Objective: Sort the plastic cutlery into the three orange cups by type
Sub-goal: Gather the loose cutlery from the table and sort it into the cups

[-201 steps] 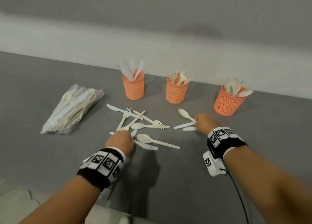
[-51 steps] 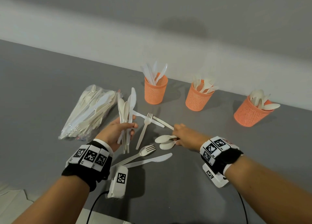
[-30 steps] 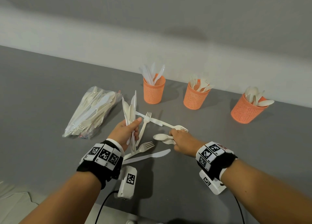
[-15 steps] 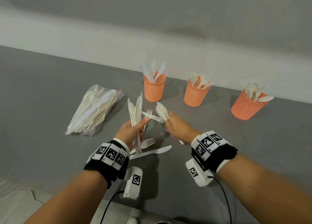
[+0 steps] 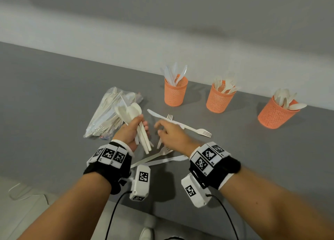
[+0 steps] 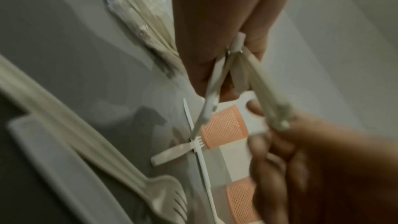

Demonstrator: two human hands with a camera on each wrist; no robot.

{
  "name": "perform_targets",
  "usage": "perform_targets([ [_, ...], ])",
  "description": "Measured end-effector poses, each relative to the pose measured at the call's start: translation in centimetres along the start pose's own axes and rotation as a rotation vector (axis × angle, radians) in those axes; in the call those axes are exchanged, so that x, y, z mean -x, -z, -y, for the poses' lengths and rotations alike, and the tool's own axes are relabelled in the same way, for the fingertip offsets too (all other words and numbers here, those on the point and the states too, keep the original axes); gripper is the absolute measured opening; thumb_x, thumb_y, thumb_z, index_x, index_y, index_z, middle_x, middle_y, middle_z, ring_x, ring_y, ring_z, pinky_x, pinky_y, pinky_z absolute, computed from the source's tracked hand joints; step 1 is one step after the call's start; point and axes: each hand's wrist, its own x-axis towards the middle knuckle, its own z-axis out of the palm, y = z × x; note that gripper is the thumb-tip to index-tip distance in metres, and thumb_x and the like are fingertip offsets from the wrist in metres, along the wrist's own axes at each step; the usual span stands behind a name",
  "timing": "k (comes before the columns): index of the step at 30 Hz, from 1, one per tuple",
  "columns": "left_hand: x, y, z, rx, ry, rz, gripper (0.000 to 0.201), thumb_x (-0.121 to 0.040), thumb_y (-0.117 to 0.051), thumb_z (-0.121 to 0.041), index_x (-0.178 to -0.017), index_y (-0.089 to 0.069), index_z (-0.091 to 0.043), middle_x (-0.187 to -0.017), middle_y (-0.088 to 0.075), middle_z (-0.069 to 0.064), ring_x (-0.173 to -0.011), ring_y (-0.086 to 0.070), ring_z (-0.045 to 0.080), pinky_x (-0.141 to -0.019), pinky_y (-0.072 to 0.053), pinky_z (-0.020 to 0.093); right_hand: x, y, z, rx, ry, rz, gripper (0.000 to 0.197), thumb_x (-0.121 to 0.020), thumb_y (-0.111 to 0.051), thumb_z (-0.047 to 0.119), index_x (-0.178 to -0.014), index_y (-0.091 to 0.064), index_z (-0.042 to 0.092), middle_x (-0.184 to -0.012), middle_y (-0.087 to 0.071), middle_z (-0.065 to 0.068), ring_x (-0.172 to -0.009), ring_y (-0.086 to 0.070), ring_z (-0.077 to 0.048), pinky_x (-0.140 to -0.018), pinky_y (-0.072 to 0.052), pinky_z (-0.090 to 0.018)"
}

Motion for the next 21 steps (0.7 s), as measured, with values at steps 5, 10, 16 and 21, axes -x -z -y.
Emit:
perform_targets([
  [5,1.1,1.1,-1.1,-0.042,-0.039,0.004,0.026,-0.094,-0.051,-0.023,-0.07,-0.048,-0.015,-0.043,-0.049,-0.007,-0.036,-0.047,0.005,-0.044,-0.046,0.016,1.7,-2.1,-3.0,0.401,-0.071,0.291,0.024,-0.096,-0.04,0.022,-0.111,-0.055,0.01,-0.091,-0.061,-0.013,-0.063,-0.056,-0.024,-0.049,-0.045,-0.024],
  [10,1.8,1.3,-0.6,-0.087,-0.054,0.022,0.025,-0.093,-0.052,-0.019,-0.069,-0.048,-0.014,-0.044,-0.049,-0.005,-0.037,-0.046,0.006,-0.043,-0.044,0.017,2.7,-0.1,-4.8,0.511,-0.092,0.216,0.021,-0.095,-0.046,0.025,-0.097,-0.058,0.008,-0.11,-0.061,-0.019,-0.105,-0.056,-0.033,-0.084,-0.042,-0.032],
  [16,2.1,-0.1,0.8,-0.108,0.008,0.062,0.023,-0.093,-0.053,-0.018,-0.07,-0.05,-0.013,-0.045,-0.05,-0.004,-0.038,-0.047,0.006,-0.045,-0.045,0.018,4.6,1.6,-6.8,0.617,-0.188,0.089,0.026,-0.089,-0.042,0.002,-0.115,-0.044,0.005,-0.107,-0.055,-0.02,-0.097,-0.056,-0.038,-0.077,-0.043,-0.037],
  [21,2.3,-1.4,1.9,-0.138,0.021,0.073,0.021,-0.092,-0.054,-0.014,-0.071,-0.051,-0.011,-0.044,-0.051,-0.004,-0.037,-0.048,0.006,-0.043,-0.046,0.017,5.0,2.5,-7.6,0.499,-0.367,0.04,0.021,-0.086,-0.052,0.008,-0.103,-0.039,0.006,-0.115,-0.058,-0.017,-0.098,-0.057,-0.033,-0.076,-0.042,-0.033],
])
